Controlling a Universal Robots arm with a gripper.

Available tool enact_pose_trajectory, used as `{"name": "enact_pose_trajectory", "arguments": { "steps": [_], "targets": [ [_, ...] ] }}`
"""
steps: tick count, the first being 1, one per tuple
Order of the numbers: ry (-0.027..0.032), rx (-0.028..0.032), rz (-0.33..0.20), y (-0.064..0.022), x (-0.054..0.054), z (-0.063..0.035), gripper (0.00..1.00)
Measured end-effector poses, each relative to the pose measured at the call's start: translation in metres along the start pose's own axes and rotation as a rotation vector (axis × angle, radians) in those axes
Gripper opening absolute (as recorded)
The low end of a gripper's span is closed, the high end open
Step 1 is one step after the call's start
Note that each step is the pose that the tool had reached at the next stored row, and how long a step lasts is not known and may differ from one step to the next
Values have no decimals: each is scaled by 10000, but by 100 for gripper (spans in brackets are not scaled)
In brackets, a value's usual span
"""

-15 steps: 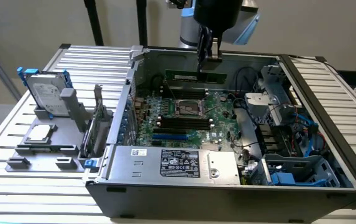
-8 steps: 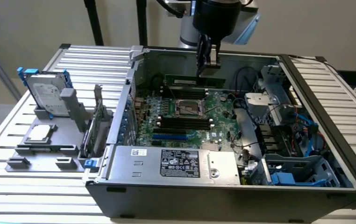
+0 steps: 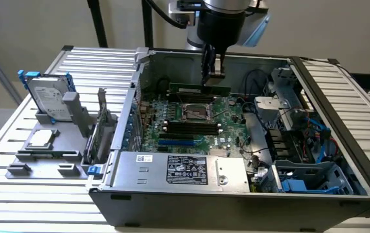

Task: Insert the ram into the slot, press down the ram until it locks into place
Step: 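Insert the ram into the slot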

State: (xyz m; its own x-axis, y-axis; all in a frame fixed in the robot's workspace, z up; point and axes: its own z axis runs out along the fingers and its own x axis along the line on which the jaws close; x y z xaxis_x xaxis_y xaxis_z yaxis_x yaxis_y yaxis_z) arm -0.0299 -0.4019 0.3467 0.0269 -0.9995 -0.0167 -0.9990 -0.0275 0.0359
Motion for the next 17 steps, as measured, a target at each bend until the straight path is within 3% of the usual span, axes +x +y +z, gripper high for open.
{"name": "enact_pose_trajectory", "arguments": {
  "steps": [17],
  "targets": [
    [0,0,-17,90,23,313,14]
  ]
}}
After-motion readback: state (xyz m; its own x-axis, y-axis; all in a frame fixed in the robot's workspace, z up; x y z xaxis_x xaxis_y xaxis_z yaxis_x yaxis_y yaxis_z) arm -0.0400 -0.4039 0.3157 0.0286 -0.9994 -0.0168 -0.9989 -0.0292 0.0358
